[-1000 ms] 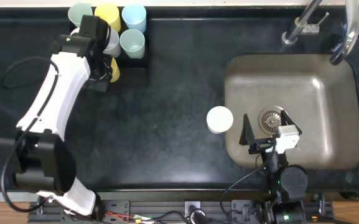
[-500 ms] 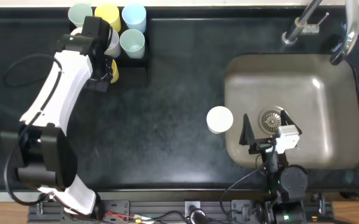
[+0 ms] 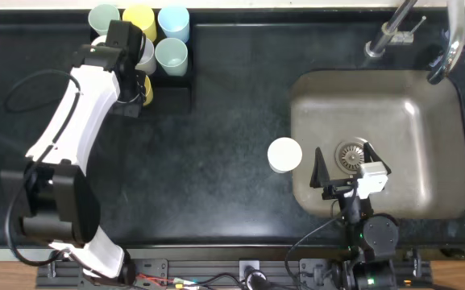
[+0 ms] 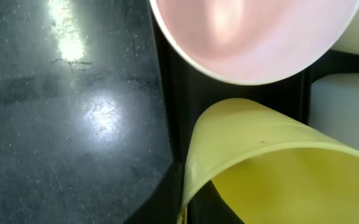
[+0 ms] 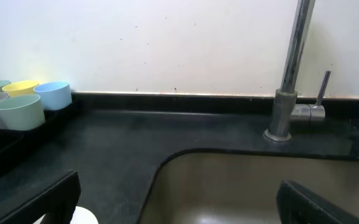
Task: Store Cups
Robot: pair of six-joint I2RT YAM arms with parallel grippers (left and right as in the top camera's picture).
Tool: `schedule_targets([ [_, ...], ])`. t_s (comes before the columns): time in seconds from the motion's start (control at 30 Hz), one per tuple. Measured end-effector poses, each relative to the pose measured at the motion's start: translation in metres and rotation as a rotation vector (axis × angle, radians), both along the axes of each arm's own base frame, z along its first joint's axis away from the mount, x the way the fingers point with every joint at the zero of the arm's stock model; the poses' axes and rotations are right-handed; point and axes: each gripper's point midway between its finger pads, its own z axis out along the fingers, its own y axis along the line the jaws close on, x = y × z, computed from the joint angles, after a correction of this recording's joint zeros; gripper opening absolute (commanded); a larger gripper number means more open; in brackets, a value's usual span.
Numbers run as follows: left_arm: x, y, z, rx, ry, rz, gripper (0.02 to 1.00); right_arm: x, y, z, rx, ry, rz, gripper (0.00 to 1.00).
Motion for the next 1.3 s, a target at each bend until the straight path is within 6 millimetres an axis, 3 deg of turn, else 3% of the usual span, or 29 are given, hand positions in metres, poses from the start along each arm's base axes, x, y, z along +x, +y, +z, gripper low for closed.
schedule_targets([
  [0.2,0.004,0.002,0.001,0.010,-0.017,0.005,0.150,0.000,0.000,0.000,0.000,0.000,0.000,0.998],
  [0.77,0.012,0.001,0.003,0.008,-0.051,0.007,0.163,0.000,0.000,0.000,0.000,0.000,0.000,0.998],
  [0.8,0.012,0.001,0.003,0.008,-0.054,0.006,0.196,0.000,0.000,0.000,0.001,0.000,0.000,0.998],
  [0.9,0.018,0.000,0.012,0.009,-0.099,-0.020,0.509,0.000,0.000,0.000,0.000,0.000,0.000,0.996],
  [0.97,0.021,-0.001,0.028,0.011,-0.154,-0.034,0.671,0.000,0.000,0.000,0.001,0.000,0.000,0.998],
  [1.07,0.019,-0.001,0.072,0.018,-0.278,-0.050,0.864,0.000,0.000,0.000,0.000,0.000,0.000,0.998],
  [1.17,0.016,0.005,0.130,0.046,-0.455,-0.060,0.908,0.000,0.000,0.000,0.000,0.000,0.000,0.998],
  [1.3,0.023,0.023,0.227,0.175,-0.777,-0.141,0.950,0.000,0.000,0.000,0.000,0.000,0.000,0.998],
])
